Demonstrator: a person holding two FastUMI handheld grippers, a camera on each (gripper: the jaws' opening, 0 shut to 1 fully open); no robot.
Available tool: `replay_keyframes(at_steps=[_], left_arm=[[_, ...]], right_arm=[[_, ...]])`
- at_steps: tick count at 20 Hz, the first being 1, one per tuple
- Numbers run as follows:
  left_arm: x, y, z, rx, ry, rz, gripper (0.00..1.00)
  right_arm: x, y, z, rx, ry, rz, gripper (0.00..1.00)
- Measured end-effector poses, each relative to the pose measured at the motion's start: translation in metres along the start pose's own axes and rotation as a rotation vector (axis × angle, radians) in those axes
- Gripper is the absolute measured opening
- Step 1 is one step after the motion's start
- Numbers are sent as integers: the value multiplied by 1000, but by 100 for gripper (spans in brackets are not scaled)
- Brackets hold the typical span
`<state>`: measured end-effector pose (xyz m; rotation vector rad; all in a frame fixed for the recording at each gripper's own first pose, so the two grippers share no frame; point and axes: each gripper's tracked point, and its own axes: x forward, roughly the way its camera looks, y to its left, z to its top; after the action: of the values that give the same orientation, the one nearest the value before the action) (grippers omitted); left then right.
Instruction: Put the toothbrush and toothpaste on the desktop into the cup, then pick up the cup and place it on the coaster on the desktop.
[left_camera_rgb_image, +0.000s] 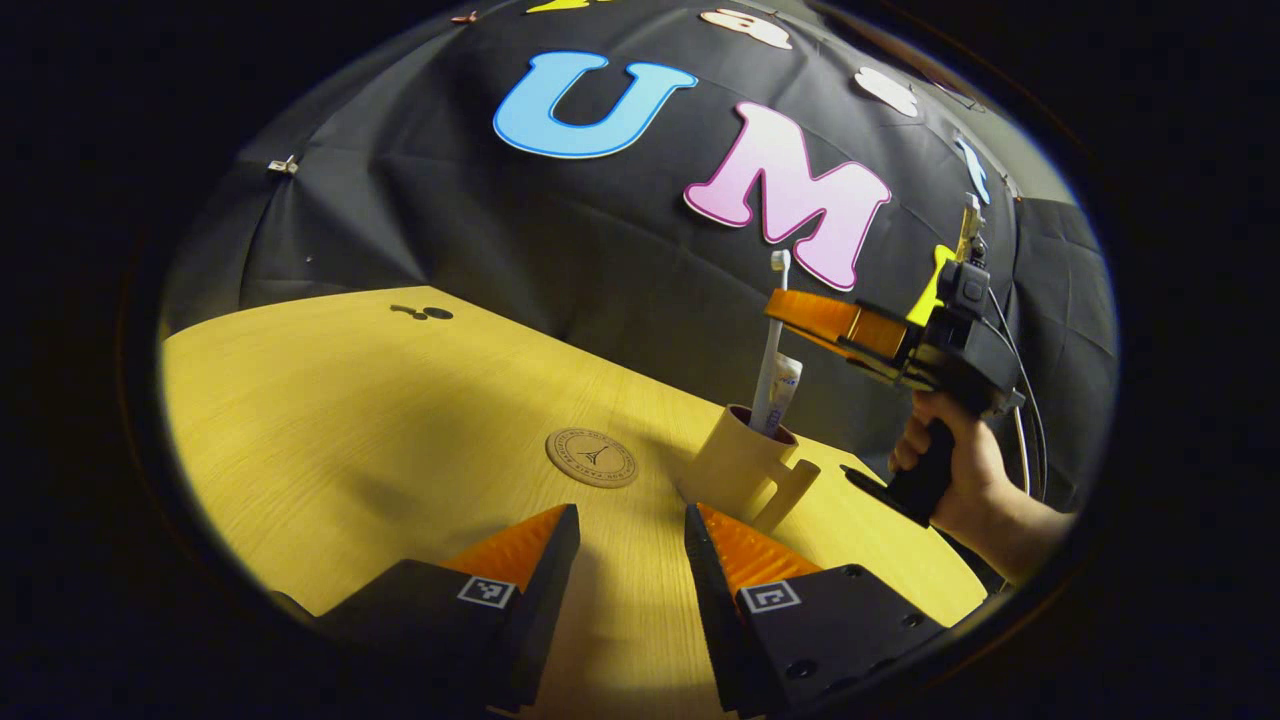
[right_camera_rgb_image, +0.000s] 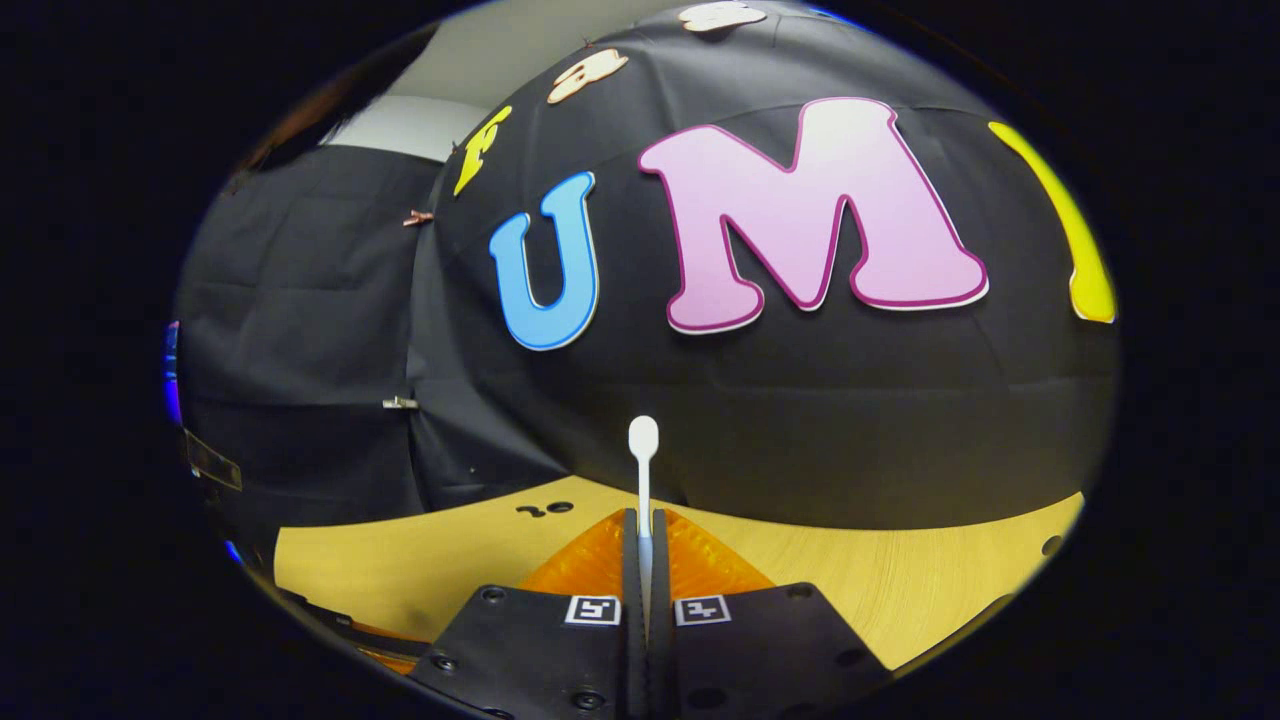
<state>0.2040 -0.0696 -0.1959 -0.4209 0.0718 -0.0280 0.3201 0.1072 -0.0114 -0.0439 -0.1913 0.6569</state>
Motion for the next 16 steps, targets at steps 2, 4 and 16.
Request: replay_keyframes(at_steps=[2,4,16], left_arm=[[0,2,-1,3,1,3,67],[1,4,1,-1,1,5,67],[3,5,-2,-18,13,2,67]], right_arm=[[-2,-1,-9,-13,14,-12,5],[-4,-4,-19,-17,36,-26,5],[-15,-11,-16,-62,52,-68,10]])
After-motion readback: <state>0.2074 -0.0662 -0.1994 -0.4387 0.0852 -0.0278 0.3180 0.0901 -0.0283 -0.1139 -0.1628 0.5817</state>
